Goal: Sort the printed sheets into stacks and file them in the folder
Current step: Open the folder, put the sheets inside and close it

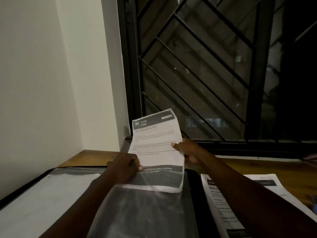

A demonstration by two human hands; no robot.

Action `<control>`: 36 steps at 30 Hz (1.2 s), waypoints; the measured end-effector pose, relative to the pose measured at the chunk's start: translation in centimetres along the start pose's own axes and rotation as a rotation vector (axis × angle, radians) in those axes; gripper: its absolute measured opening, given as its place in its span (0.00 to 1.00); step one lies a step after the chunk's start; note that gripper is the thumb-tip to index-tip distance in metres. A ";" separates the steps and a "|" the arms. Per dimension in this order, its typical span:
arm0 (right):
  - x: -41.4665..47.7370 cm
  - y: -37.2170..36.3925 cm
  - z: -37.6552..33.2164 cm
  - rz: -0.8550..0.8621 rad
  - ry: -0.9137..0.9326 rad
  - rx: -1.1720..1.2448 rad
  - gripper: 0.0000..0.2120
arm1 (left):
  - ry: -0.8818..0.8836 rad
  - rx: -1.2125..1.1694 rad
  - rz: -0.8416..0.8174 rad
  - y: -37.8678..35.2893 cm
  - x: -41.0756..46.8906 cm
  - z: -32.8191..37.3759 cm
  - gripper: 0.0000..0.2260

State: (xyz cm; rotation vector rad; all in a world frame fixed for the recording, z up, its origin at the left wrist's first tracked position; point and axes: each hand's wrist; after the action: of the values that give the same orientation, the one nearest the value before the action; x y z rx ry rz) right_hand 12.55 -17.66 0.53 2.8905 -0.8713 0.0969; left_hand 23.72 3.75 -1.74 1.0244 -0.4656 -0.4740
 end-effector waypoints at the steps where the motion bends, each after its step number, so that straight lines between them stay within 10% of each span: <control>1: 0.0 0.2 0.2 -0.042 -0.044 -0.062 0.15 | -0.019 0.010 -0.036 -0.2 0.0 0.2 0.11; 11: 2.3 0.8 3.4 0.273 0.052 -0.315 0.13 | -0.267 -0.031 -0.180 -3.2 -0.9 6.5 0.16; 24: -0.5 3.5 -0.1 -0.450 -0.216 -0.218 0.13 | -0.219 -0.215 0.026 -5.4 -0.5 8.4 0.11; 31: 1.2 1.4 1.6 0.047 0.148 -0.294 0.30 | -0.224 -0.142 -0.084 -4.2 -1.0 7.0 0.08; 36: 1.0 0.6 1.7 -0.031 0.230 -0.425 0.29 | -0.201 -0.101 -0.109 -3.1 -0.8 5.6 0.03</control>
State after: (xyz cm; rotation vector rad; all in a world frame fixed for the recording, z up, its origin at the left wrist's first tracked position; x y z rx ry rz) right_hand 13.07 -18.95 -0.98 2.4382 -0.7058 0.2084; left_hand 19.36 -1.00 -2.14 0.9116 -0.5608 -0.6950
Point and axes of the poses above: each hand's wrist, its own x-axis towards the middle knuckle, its own y-axis out of the back of the hand, z = x × y, and after that the axes turned 10 degrees about y, right-handed
